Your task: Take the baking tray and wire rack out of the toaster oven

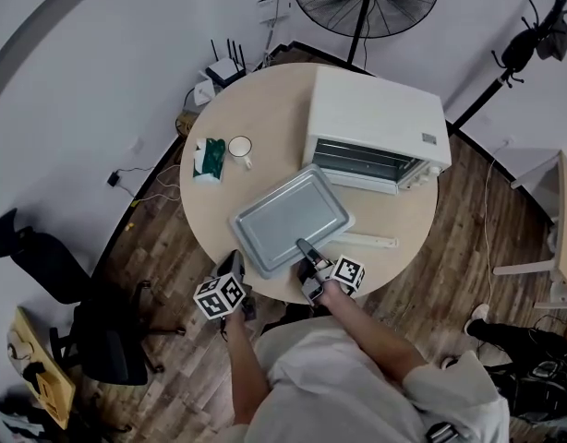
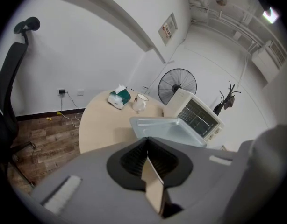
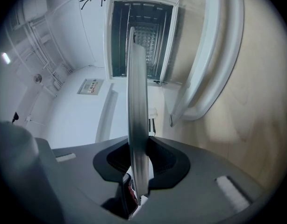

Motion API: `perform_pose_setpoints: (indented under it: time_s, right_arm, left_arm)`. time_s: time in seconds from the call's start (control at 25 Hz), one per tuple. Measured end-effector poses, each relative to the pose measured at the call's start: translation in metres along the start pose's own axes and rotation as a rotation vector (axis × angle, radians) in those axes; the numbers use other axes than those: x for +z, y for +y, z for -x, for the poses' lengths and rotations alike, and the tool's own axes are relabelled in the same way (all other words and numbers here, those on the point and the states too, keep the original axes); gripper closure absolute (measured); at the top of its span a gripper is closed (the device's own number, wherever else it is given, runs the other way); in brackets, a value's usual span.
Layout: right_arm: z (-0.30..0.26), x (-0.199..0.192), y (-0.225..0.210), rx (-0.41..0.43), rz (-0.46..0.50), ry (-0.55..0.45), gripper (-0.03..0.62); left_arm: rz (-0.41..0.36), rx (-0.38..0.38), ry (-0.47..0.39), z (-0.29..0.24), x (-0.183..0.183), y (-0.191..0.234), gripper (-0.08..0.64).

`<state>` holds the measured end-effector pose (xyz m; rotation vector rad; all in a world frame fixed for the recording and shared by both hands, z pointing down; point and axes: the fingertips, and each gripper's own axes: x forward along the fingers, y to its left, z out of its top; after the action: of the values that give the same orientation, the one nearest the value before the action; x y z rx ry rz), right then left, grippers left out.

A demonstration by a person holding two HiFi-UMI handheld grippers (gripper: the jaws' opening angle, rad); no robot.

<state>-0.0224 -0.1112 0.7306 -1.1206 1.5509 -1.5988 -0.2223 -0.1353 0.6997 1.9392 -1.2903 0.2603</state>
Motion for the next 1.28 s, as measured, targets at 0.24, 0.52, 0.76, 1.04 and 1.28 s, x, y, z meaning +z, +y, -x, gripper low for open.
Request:
perform_pose_setpoints:
  time_s: [0.24,0.52,0.76,1.04,1.28]
  right_arm:
    - [-0.019,-0.023,0.008,0.066,0.008,0.086,0.518]
    - [-0.040,-0.055,0.011,0.061,0.005,0.180,0.517]
    - [-0.057,-0.077,0.017,0.070,0.023,0.259,0.515]
    - [-0.074,-0.100,0.022,0.095,0.054,0.363,0.514]
    - [-0.085,-0.115,0.021,0.059,0.054,0.417,0.512]
  left_arm:
    - [0.055,0.019,-0.035,0.009,-0.003,0.019,0.501]
    - [0.245,0.034,-0.104,0.030,-0.006,0.059,0.400]
    - [0.503,-0.128,-0.154,0.031,-0.016,0.070,0.370]
    - [0.699,-0.302,-0.183,0.022,-0.019,0.064,0.362]
    - [0.740,-0.290,-0.203,0.024,-0.017,0.081,0.446]
